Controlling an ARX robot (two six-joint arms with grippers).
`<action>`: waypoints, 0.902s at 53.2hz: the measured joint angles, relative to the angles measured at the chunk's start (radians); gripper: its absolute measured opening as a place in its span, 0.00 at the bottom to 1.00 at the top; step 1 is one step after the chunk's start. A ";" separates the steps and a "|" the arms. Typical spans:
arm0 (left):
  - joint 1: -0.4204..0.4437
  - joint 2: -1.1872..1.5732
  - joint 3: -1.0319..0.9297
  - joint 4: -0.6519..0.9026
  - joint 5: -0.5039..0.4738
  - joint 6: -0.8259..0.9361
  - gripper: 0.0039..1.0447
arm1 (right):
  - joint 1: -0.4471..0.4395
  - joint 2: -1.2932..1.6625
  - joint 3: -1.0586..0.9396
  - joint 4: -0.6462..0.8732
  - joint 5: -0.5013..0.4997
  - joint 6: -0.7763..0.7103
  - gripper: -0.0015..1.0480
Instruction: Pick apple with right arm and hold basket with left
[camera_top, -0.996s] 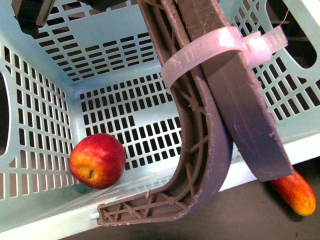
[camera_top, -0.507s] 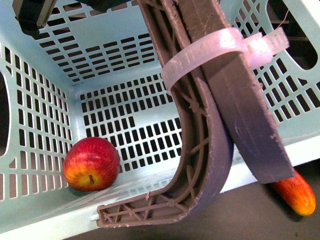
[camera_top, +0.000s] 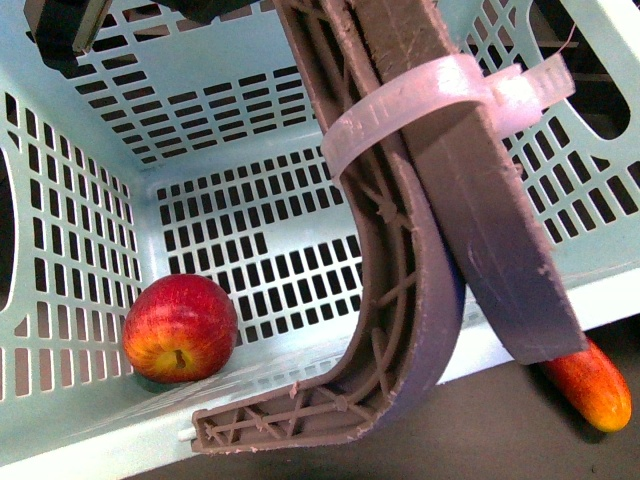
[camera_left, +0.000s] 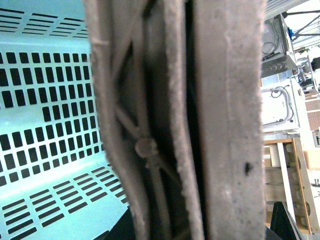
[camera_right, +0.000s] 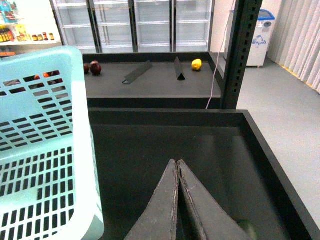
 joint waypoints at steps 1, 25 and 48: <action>0.000 0.000 0.000 0.000 0.000 0.000 0.13 | 0.000 -0.002 0.000 -0.003 0.000 0.000 0.02; 0.000 0.000 0.000 0.000 0.000 0.002 0.13 | 0.000 -0.191 0.000 -0.198 -0.001 0.000 0.02; 0.000 0.000 0.000 0.000 0.000 0.000 0.13 | 0.000 -0.192 0.000 -0.198 -0.001 -0.001 0.56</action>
